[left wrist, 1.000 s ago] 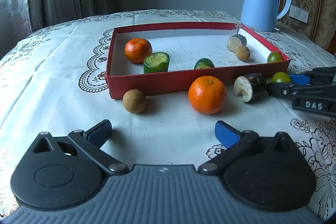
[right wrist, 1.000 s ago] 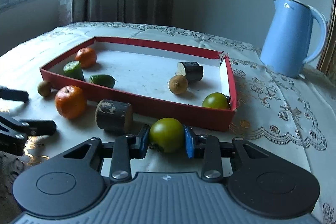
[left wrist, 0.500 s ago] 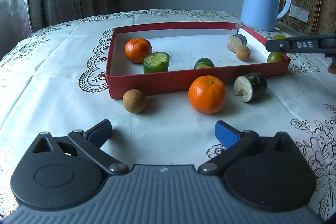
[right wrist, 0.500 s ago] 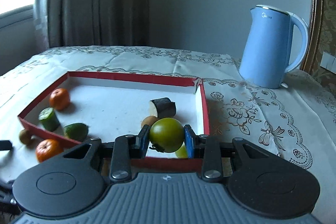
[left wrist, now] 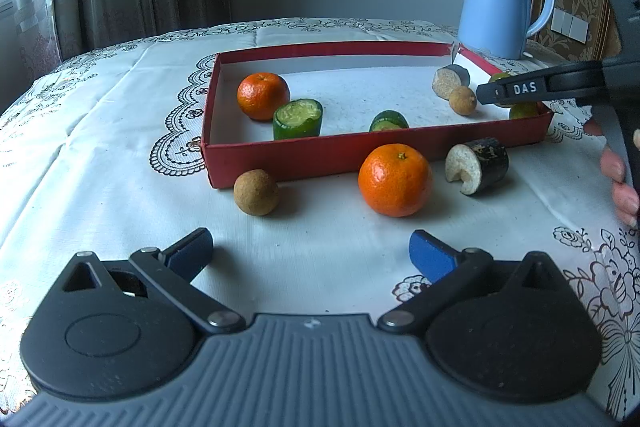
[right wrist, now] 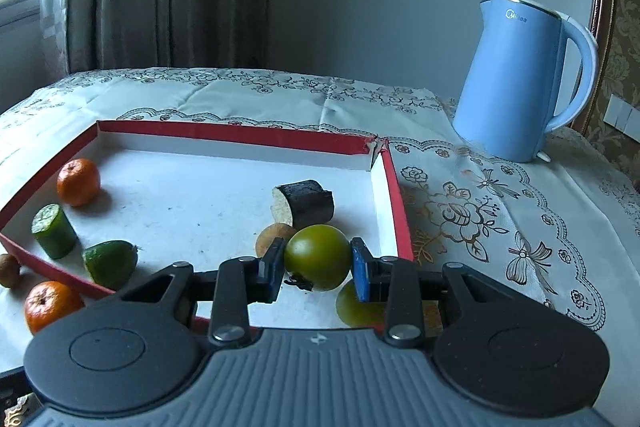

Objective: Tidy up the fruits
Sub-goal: 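Carry the green citrus into the red tray and open the right gripper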

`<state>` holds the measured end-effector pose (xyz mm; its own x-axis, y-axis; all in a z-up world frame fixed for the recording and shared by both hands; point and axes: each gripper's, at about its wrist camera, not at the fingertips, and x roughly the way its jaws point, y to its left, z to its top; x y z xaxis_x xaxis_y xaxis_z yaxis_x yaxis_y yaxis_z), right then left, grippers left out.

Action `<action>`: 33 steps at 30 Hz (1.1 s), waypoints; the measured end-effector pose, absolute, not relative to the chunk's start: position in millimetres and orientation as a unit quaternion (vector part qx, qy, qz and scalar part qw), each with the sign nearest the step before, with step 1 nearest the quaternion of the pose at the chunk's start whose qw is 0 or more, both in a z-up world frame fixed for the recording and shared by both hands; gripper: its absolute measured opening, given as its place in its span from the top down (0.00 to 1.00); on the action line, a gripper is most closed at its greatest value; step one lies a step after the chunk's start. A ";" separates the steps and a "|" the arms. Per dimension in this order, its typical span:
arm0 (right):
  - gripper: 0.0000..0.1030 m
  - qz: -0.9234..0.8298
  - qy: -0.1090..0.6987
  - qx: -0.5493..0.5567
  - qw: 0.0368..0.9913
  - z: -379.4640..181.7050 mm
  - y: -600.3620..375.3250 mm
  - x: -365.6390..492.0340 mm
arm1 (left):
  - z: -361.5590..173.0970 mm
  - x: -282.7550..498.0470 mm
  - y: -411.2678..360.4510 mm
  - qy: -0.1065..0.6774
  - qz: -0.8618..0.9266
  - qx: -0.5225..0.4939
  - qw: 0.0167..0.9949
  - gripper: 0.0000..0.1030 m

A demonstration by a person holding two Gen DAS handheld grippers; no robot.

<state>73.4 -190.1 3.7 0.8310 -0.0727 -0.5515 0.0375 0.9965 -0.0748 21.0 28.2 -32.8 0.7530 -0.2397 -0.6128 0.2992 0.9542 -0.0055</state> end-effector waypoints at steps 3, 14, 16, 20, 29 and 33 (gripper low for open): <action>0.67 -0.034 0.291 -0.040 0.955 1.1 -187.8 77.9 | -32.8 21.0 28.2 0.321 -0.144 0.046 0.935 0.00; 0.67 -0.047 0.281 -0.054 0.957 1.3 -182.7 86.1 | -32.8 20.8 28.4 0.321 -0.144 0.047 0.935 0.00; 0.67 -0.047 0.280 -0.058 0.957 1.5 -181.7 86.3 | -32.8 20.8 28.3 0.321 -0.144 0.047 0.935 0.00; 0.66 -0.047 0.279 -0.055 0.958 1.9 -183.2 86.2 | -32.7 20.7 28.6 0.321 -0.144 0.047 0.935 0.00; 0.41 -0.043 0.272 -0.020 0.961 2.2 -194.1 83.1 | -33.0 20.7 28.2 0.321 -0.144 0.047 0.935 0.00; 0.36 -0.042 0.251 0.013 0.967 5.9 -203.6 74.7 | -33.1 20.7 27.9 0.321 -0.144 0.047 0.935 0.00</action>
